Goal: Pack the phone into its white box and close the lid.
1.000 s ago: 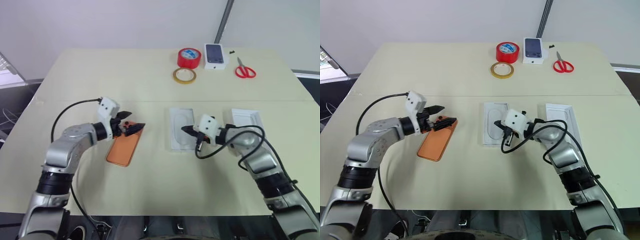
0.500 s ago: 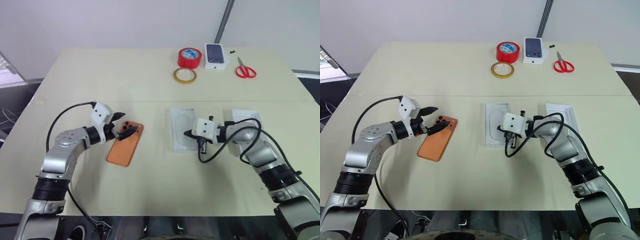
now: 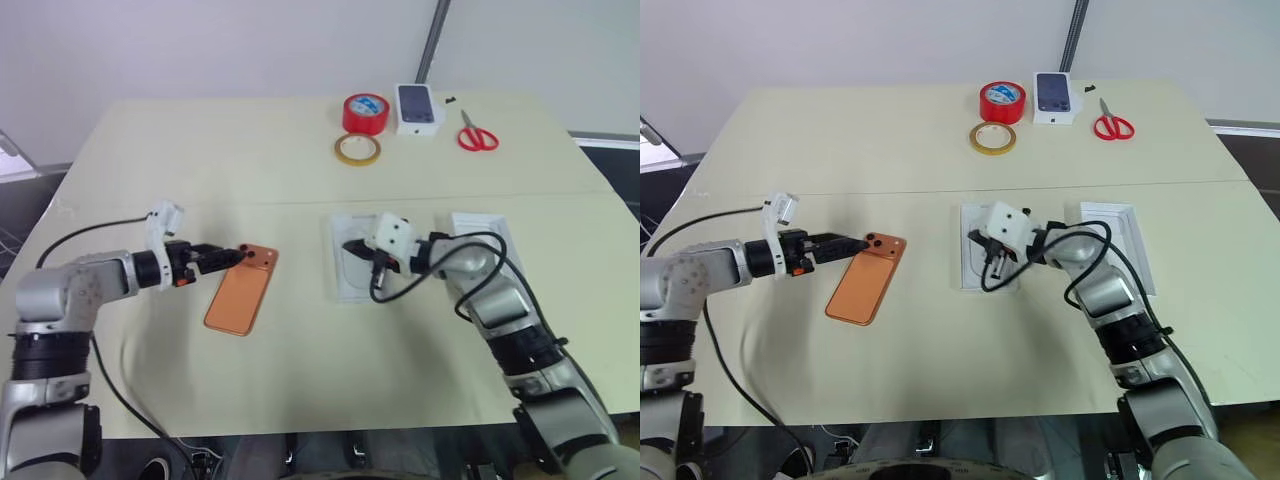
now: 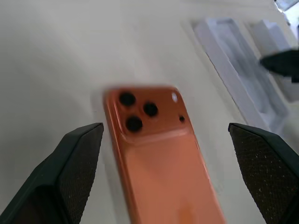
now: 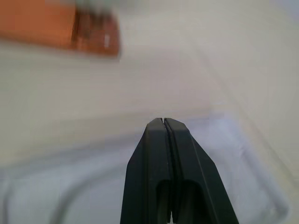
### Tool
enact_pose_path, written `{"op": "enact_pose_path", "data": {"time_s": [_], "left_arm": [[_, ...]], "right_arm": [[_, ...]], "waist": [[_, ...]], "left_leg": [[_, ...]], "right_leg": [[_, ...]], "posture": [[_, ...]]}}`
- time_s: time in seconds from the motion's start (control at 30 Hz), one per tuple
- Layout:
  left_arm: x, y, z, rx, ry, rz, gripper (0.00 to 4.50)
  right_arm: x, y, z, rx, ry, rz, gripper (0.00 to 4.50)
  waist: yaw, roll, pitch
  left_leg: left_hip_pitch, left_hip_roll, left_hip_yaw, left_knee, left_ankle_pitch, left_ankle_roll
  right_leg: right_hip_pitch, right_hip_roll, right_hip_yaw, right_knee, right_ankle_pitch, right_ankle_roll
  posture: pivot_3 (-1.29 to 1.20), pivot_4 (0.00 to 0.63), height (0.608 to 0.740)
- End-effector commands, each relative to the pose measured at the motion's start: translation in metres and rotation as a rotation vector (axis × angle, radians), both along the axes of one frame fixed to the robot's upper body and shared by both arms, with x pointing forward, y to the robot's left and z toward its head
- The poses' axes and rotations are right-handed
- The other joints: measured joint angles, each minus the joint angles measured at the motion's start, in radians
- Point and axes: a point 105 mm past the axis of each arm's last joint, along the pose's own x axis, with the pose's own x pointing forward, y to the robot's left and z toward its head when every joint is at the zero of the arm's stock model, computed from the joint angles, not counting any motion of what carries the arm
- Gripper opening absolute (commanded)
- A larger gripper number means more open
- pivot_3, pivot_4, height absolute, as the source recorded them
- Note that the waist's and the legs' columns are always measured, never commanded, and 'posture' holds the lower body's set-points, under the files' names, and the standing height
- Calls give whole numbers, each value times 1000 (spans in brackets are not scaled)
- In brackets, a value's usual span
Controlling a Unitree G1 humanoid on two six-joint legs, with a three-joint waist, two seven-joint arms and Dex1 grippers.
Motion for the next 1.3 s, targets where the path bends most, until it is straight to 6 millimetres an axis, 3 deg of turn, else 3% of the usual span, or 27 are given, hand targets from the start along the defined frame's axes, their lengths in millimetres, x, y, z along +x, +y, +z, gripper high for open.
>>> {"op": "enact_pose_path", "data": {"time_s": [0.03, 0.17, 0.27, 0.47, 0.6, 0.8, 1.13, 1.3], "left_arm": [[-5, 6, 9, -55, 65, -8, 4500], [-6, 8, 1, 15, 79, -41, 4500], [-2, 6, 1, 30, 37, -55, 4500], [-12, 3, -24, 114, 120, -107, 4500], [-15, -4, -34, 123, 156, -132, 4500], [-19, -19, -40, 106, 197, -163, 4500], [-21, -58, -45, 41, 233, -208, 4500], [-18, -64, -42, 34, 225, -199, 4500]], "right_arm": [[-19, 34, 9, -7, -23, 114, 43], [-28, 62, -24, -152, 89, 195, 43], [-21, 64, -44, -254, 133, 162, 43], [-25, 79, -65, -317, 201, 200, 43], [-17, 87, -72, -344, 189, 173, 43], [-14, 102, -65, -300, 184, 176, 43], [-12, 98, -70, -307, 177, 166, 43], [-11, 97, -70, -302, 177, 156, 43]], "waist": [[2, 0, 0], [10, -1, 0], [16, -1, 0], [9, 0, -2], [7, 4, -6], [8, 6, -12], [17, 14, -23], [19, 14, -23]], "left_leg": [[0, 0, 0, 0, 0, 0], [0, 0, 0, 0, 0, 0], [-1, -1, 0, 0, 2, -4], [-1, -1, 0, 0, 2, -4], [1, -1, 0, 0, 1, -2], [1, -1, 0, 0, 1, -1], [5, -2, 0, 0, -1, 2], [19, -3, -1, -2, -3, 5]], "right_leg": [[0, 0, 0, 0, 0, 0], [0, 0, 0, -1, 0, 0], [0, -1, 0, -1, 0, 0], [0, -2, 0, -1, 0, 0], [1, -2, 0, 0, 0, 0], [1, -2, 0, 0, 0, -1], [6, -2, 0, -1, 0, -1], [21, -4, 0, -4, 0, -1]], "posture": [[0, 150, 740], [0, 150, 740], [0, 150, 740], [0, 150, 740], [0, 150, 740], [0, 150, 740], [0, 150, 740], [0, 150, 740]]}}
